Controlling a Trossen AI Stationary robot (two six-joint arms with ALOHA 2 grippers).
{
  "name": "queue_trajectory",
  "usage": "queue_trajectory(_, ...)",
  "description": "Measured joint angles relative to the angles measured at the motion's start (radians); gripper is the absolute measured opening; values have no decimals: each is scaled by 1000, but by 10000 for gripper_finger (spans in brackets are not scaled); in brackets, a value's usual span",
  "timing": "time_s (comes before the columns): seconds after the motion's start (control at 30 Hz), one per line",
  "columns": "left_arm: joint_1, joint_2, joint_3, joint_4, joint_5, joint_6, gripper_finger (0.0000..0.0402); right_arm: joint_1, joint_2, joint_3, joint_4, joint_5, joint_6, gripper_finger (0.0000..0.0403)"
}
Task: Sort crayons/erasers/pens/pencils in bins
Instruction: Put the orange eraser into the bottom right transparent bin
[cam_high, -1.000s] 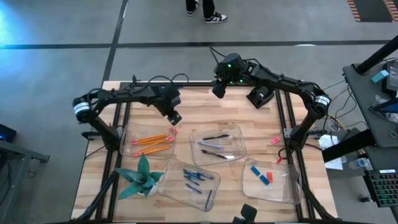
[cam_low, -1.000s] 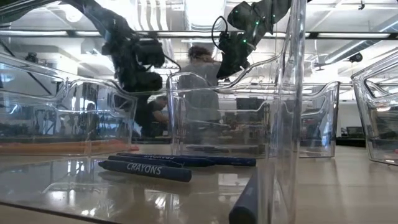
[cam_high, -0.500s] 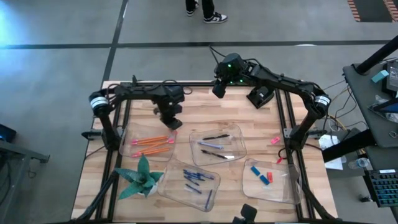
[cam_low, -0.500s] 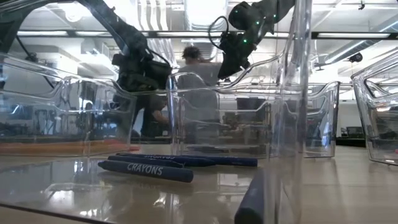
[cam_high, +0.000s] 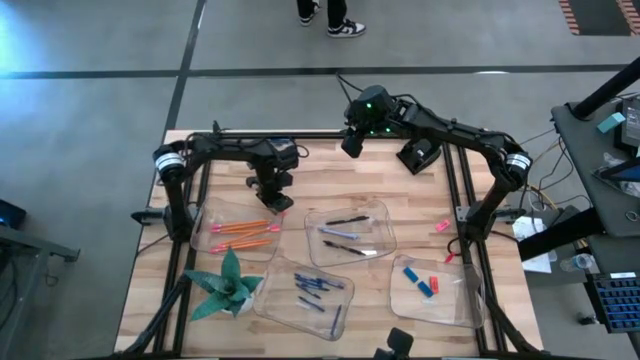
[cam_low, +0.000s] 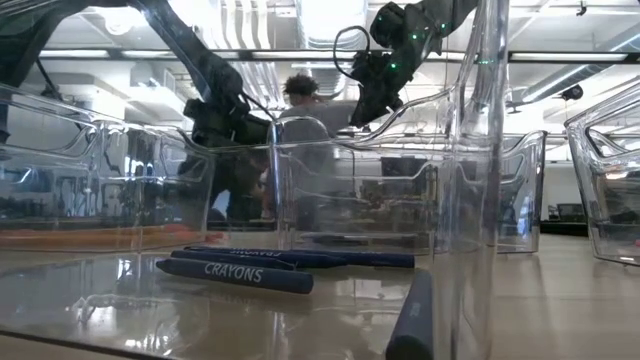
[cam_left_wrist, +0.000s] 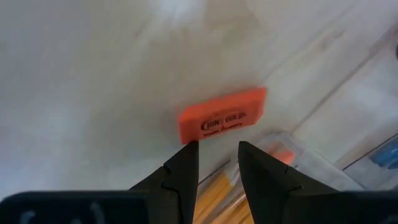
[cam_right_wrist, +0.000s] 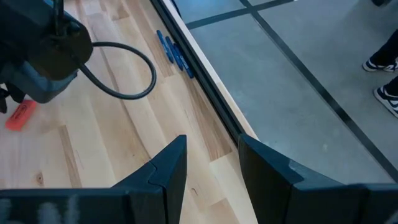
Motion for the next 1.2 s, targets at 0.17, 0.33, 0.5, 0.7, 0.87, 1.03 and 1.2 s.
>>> queue_trajectory(0.17,0,10,0,24,-16,5,99,0,0,0,0,0,0,137)
queue_trajectory(0.33,-1,10,29,92,-55,44,99,0,0,0,0,0,0,137)
queue_trajectory(0.5,0,10,74,168,-93,141,99,0,0,0,0,0,0,137)
queue_trajectory(0.7,0,-7,110,112,-97,268,99,0,0,0,0,0,0,137)
queue_trajectory(0.87,-2,-65,133,104,-103,295,99,0,0,0,0,0,0,137)
queue_trajectory(1.03,-2,-67,130,145,-311,-2,99,0,0,0,0,0,0,137)
queue_trajectory(1.2,-4,-67,120,142,-363,-131,99,0,0,0,0,1,0,137)
